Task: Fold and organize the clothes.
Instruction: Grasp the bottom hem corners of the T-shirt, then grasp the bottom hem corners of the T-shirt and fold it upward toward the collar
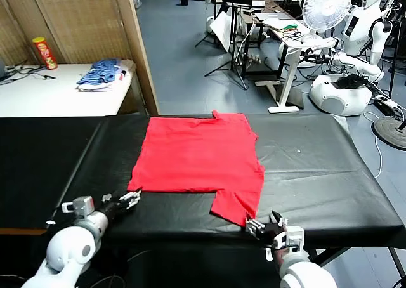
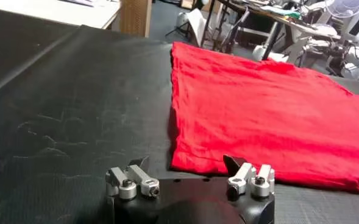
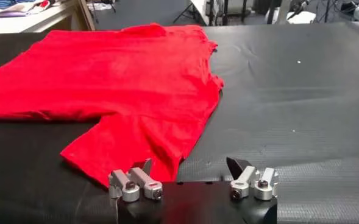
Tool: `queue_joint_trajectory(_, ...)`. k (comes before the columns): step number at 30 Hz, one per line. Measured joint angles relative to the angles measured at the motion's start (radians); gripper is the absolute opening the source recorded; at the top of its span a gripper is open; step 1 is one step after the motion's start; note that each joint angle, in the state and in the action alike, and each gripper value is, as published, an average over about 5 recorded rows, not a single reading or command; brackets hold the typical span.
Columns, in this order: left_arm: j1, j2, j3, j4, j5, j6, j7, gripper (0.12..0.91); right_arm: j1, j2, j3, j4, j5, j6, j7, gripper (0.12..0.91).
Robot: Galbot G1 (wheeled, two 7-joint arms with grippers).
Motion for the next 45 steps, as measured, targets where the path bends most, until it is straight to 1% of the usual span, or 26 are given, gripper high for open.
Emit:
queue_joint_trajectory(2,-0.001,0.0,0.0,0.003,0.001,-0.002,0.001,0.798,0.0,0.002,-0.002,-0.003,-0.002,0.0,0.001,0.665)
queue_joint_trajectory(3,-0.001,-0.001,0.0,0.005,0.002,-0.004,0.003,0.794,0.001,0.004,-0.003,-0.006,-0.004,0.001,0.002,0.605)
queue_joint_trajectory(5,-0.003,-0.003,0.001,0.011,0.004,-0.008,0.007,0.777,0.001,0.008,-0.008,-0.012,-0.009,0.001,0.003,0.513)
queue_joint_trajectory(7,-0.003,-0.006,0.002,0.016,0.004,-0.012,0.014,0.719,-0.001,0.011,-0.014,-0.016,-0.013,0.002,0.003,0.4)
queue_joint_trajectory(8,-0.002,-0.008,0.002,0.018,0.003,-0.014,0.018,0.678,-0.002,0.013,-0.016,-0.018,-0.015,0.002,0.003,0.35)
queue_joint_trajectory(10,0.0,-0.013,0.004,0.02,0.003,-0.017,0.027,0.569,-0.004,0.015,-0.02,-0.021,-0.019,0.002,0.002,0.253)
queue_joint_trajectory(11,0.002,-0.015,0.005,0.02,0.003,-0.019,0.031,0.519,-0.005,0.016,-0.02,-0.021,-0.021,0.003,0.002,0.215)
queue_joint_trajectory(12,0.004,-0.018,0.007,0.019,0.004,-0.022,0.035,0.452,-0.007,0.017,-0.02,-0.02,-0.022,0.003,0.003,0.177)
queue_joint_trajectory(14,0.01,-0.023,0.01,0.014,0.008,-0.028,0.041,0.352,-0.013,0.016,-0.018,-0.014,-0.022,0.003,0.005,0.133)
queue_joint_trajectory(15,0.013,-0.025,0.011,0.01,0.01,-0.031,0.043,0.285,-0.017,0.016,-0.016,-0.009,-0.021,0.002,0.007,0.125)
queue_joint_trajectory(16,0.015,-0.027,0.012,0.006,0.015,-0.033,0.043,0.234,-0.022,0.015,-0.012,-0.003,-0.021,0.002,0.009,0.123)
queue_joint_trajectory(18,0.022,-0.031,0.011,-0.006,0.028,-0.037,0.041,0.158,-0.036,0.01,-0.003,0.014,-0.02,0.001,0.017,0.122)
queue_joint_trajectory(19,0.027,-0.032,0.01,-0.013,0.037,-0.037,0.04,0.137,-0.045,0.007,0.002,0.026,-0.02,0.0,0.021,0.122)
queue_joint_trajectory(22,0.05,-0.032,0.003,-0.044,0.064,-0.039,0.029,0.127,-0.077,-0.006,0.019,0.071,-0.02,-0.002,0.028,0.122)
queue_joint_trajectory(25,0.087,-0.031,-0.009,-0.085,0.08,-0.039,0.011,0.126,-0.114,-0.022,0.036,0.124,-0.018,-0.002,0.027,0.122)
queue_joint_trajectory(31,0.21,-0.037,-0.046,-0.201,0.083,-0.037,-0.028,0.126,-0.181,-0.057,0.071,0.208,0.004,-0.002,0.022,0.122)
queue_joint_trajectory(35,0.315,-0.054,-0.076,-0.285,0.096,-0.045,-0.05,0.126,-0.194,-0.079,0.091,0.222,0.032,-0.002,0.019,0.122)
queue_joint_trajectory(39,0.392,-0.073,-0.09,-0.348,0.102,-0.061,-0.059,0.126,-0.174,-0.101,0.103,0.204,0.067,0.0,0.002,0.122)
queue_joint_trajectory(41,0.402,-0.078,-0.092,-0.362,0.104,-0.074,-0.061,0.126,-0.151,-0.114,0.105,0.18,0.085,0.017,-0.011,0.122)
queue_joint_trajectory(45,0.374,-0.076,-0.09,-0.364,0.111,-0.102,-0.051,0.126,-0.079,-0.139,0.095,0.104,0.126,0.106,-0.022,0.122)
